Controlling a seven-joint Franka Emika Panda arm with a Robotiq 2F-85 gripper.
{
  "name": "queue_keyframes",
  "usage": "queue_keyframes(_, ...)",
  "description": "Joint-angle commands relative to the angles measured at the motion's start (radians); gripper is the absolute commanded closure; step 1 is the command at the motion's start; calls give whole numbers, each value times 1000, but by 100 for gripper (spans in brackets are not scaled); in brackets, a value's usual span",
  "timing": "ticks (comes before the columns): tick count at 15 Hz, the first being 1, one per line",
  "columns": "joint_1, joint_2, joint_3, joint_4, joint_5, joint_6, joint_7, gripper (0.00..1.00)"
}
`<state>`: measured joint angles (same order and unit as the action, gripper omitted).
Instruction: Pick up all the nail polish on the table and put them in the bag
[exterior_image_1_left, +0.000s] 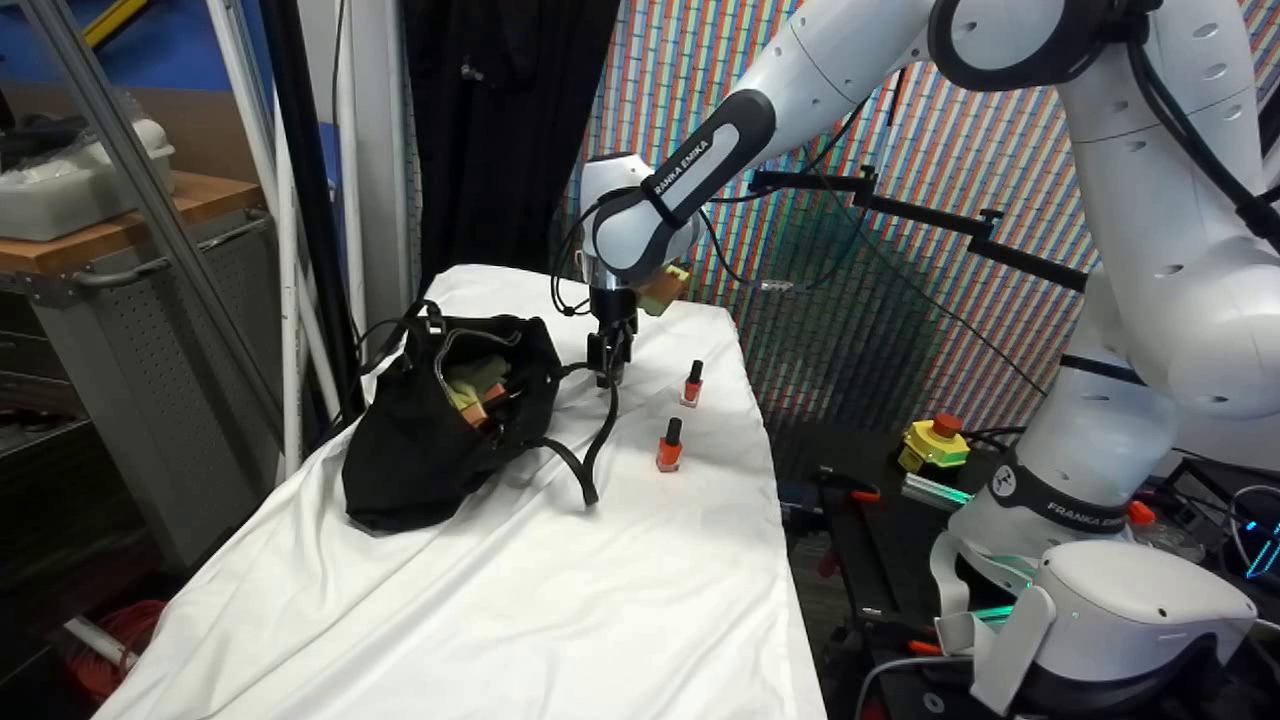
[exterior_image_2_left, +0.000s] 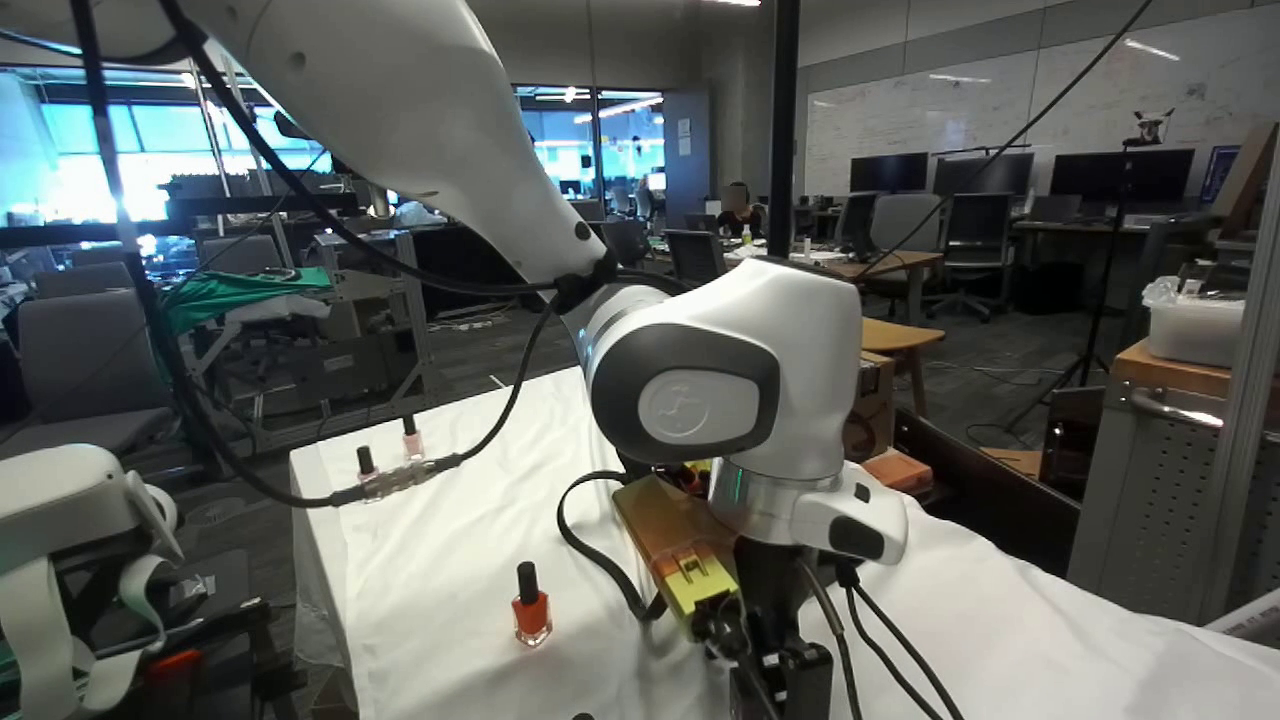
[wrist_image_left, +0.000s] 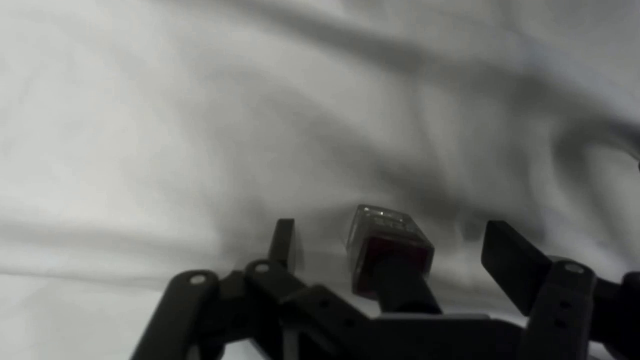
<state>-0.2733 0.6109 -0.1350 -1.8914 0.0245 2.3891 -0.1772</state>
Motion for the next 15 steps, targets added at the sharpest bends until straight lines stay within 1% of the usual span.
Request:
queue_keyframes(1, -19, 5, 17, -15, 10, 32, -34, 29)
queue_keyframes(2, -17, 5, 15, -16, 9, 35, -30, 40)
queue_keyframes(3, -15, 5, 14, -19, 9, 38, -24, 47)
queue_keyframes(5, -15, 3, 13, -23, 10, 46, -21, 60)
queue_keyframes(8, -12, 2, 8, -28, 9, 51, -8, 81)
queue_keyframes(9, -10, -2, 7, -30, 7, 46, -5, 84)
queue_keyframes(12, -3, -11, 3, -35, 0, 35, 1, 84)
queue_keyframes(15, 11, -58, -5, -55, -16, -20, 11, 84)
